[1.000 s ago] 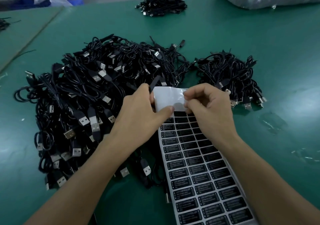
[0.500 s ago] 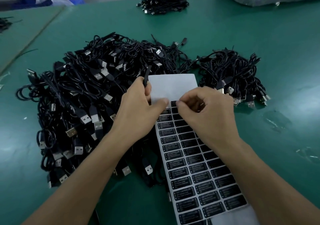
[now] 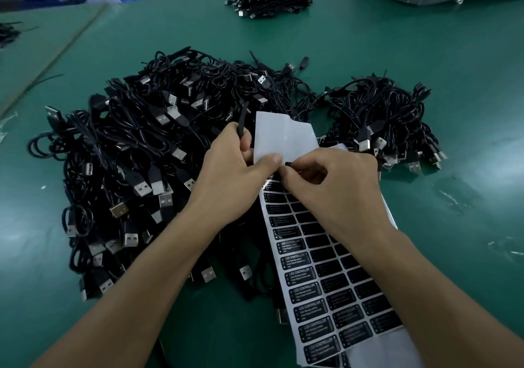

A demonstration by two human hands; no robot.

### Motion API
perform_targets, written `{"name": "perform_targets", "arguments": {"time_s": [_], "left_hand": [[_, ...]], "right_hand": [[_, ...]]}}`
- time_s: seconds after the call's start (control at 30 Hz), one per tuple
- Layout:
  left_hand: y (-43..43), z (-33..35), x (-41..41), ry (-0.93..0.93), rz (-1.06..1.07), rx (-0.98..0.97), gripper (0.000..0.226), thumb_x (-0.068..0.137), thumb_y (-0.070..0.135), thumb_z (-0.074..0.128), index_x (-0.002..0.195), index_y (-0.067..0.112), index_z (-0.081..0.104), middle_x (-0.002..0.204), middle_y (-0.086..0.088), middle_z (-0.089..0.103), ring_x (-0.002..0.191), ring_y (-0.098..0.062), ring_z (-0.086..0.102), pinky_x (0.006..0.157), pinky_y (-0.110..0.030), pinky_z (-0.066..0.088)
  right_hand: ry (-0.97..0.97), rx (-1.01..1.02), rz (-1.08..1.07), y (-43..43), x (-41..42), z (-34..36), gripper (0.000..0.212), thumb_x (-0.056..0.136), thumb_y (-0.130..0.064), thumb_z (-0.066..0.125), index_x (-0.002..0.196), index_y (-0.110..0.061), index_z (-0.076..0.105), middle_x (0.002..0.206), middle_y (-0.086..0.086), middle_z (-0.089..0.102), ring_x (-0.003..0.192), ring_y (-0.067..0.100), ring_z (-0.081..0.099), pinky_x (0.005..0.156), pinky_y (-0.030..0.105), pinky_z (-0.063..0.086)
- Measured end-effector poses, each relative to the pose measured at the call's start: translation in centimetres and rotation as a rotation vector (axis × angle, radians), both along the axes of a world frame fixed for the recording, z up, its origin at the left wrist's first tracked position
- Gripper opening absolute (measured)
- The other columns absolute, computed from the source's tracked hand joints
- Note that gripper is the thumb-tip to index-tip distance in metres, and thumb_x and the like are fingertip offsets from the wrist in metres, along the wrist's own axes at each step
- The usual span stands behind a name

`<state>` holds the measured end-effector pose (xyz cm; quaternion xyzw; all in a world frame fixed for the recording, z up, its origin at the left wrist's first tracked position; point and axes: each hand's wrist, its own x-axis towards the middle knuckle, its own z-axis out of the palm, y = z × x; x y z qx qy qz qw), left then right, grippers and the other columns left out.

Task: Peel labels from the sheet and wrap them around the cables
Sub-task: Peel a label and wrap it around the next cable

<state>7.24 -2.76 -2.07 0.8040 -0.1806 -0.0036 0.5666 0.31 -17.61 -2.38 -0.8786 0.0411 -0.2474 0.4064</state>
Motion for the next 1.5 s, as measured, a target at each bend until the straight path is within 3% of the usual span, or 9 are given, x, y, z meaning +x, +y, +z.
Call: {"name": "perform_targets", "arguments": {"time_s": [0.33, 0.63, 0.83, 0.93, 1.03, 1.13, 1.27, 1.43, 1.5], "left_hand": [[-0.1, -0.1, 0.0, 0.015, -0.03, -0.034, 0.041, 0.086, 0.015, 0.076, 0.079, 0.032, 0.04, 0.055, 0.025, 0.051, 0.055, 0.01, 0.055, 0.056, -0.008, 0.041], [-0.2, 0.2, -0.1, 0.01, 0.007, -0.017, 0.041, 0.086, 0.015, 0.077, 0.079, 0.03, 0.039, 0.073, 0.015, 0.042, 0.054, 0.011, 0.054, 0.053, -0.008, 0.041], [0.1, 0.5, -0.2, -0.014, 0.062, 0.068, 0.04, 0.075, 0.029, 0.074, 0.074, 0.027, 0.033, 0.061, 0.016, 0.04, 0.055, -0.005, 0.039, 0.058, -0.032, 0.041], [0.2, 0.7, -0.4, -0.067, 0.091, 0.128, 0.049, 0.072, 0.026, 0.082, 0.074, 0.024, 0.033, 0.059, 0.015, 0.044, 0.052, -0.004, 0.038, 0.05, -0.02, 0.038], [0.1, 1.0, -0.7, -0.147, 0.169, 0.21, 0.054, 0.07, 0.029, 0.086, 0.074, 0.025, 0.033, 0.07, 0.008, 0.043, 0.058, -0.007, 0.037, 0.052, -0.018, 0.034], [-0.2, 1.4, -1.2, -0.14, 0.133, 0.063, 0.048, 0.08, 0.03, 0.08, 0.074, 0.028, 0.033, 0.059, 0.012, 0.046, 0.05, -0.003, 0.039, 0.051, -0.016, 0.038], [-0.5, 1.9, -1.6, -0.012, -0.009, -0.029, 0.04, 0.087, 0.029, 0.071, 0.075, 0.023, 0.034, 0.064, 0.009, 0.069, 0.061, -0.006, 0.067, 0.065, -0.03, 0.051], [-0.4, 2.0, -1.4, 0.075, -0.049, -0.171, 0.043, 0.088, 0.021, 0.071, 0.073, 0.019, 0.031, 0.067, 0.002, 0.072, 0.068, -0.018, 0.074, 0.066, -0.021, 0.054], [-0.4, 1.9, -1.4, 0.083, -0.05, -0.173, 0.043, 0.083, 0.023, 0.072, 0.073, 0.02, 0.03, 0.062, 0.003, 0.069, 0.07, -0.02, 0.074, 0.069, -0.025, 0.056]], "right_hand": [[0.011, 0.0, 0.023, 0.1, 0.0, -0.1, 0.016, 0.088, -0.027, 0.075, 0.075, -0.018, 0.078, 0.063, -0.016, 0.067, 0.07, 0.002, 0.063, 0.069, 0.01, 0.045], [0.085, 0.123, 0.038, -0.1, 0.1, 0.1, 0.019, 0.087, -0.019, 0.07, 0.07, -0.026, 0.076, 0.065, -0.018, 0.069, 0.068, 0.001, 0.064, 0.064, 0.007, 0.045], [0.107, 0.35, -0.055, -1.0, 0.7, 0.0, 0.017, 0.084, -0.016, 0.066, 0.067, -0.021, 0.07, 0.061, -0.007, 0.066, 0.054, 0.002, 0.054, 0.053, 0.017, 0.045], [0.018, 0.412, -0.157, -1.3, 0.9, -0.1, 0.018, 0.085, -0.014, 0.061, 0.068, -0.019, 0.065, 0.055, -0.01, 0.055, 0.05, 0.002, 0.043, 0.051, 0.019, 0.038], [-0.123, 0.333, -0.173, -1.1, 0.7, 0.0, 0.017, 0.089, -0.013, 0.062, 0.073, -0.019, 0.065, 0.059, -0.004, 0.057, 0.051, 0.005, 0.045, 0.049, 0.017, 0.035], [-0.242, 0.146, -0.121, -0.4, 0.4, -0.1, 0.014, 0.092, -0.01, 0.065, 0.079, -0.013, 0.068, 0.052, -0.004, 0.052, 0.052, 0.017, 0.048, 0.046, 0.02, 0.036], [-0.365, -0.023, -0.081, -0.4, 0.3, -0.2, 0.01, 0.091, -0.004, 0.068, 0.083, -0.004, 0.074, 0.058, 0.001, 0.06, 0.05, 0.017, 0.05, 0.051, 0.024, 0.041], [-0.346, -0.095, 0.077, -0.3, 0.3, -0.5, 0.006, 0.088, -0.004, 0.073, 0.085, -0.005, 0.078, 0.059, -0.001, 0.062, 0.051, 0.011, 0.05, 0.053, 0.023, 0.043], [-0.333, -0.092, 0.135, -0.3, 0.3, -0.5, 0.005, 0.088, -0.006, 0.074, 0.087, -0.006, 0.079, 0.06, -0.001, 0.062, 0.051, 0.011, 0.048, 0.052, 0.022, 0.043]]}}
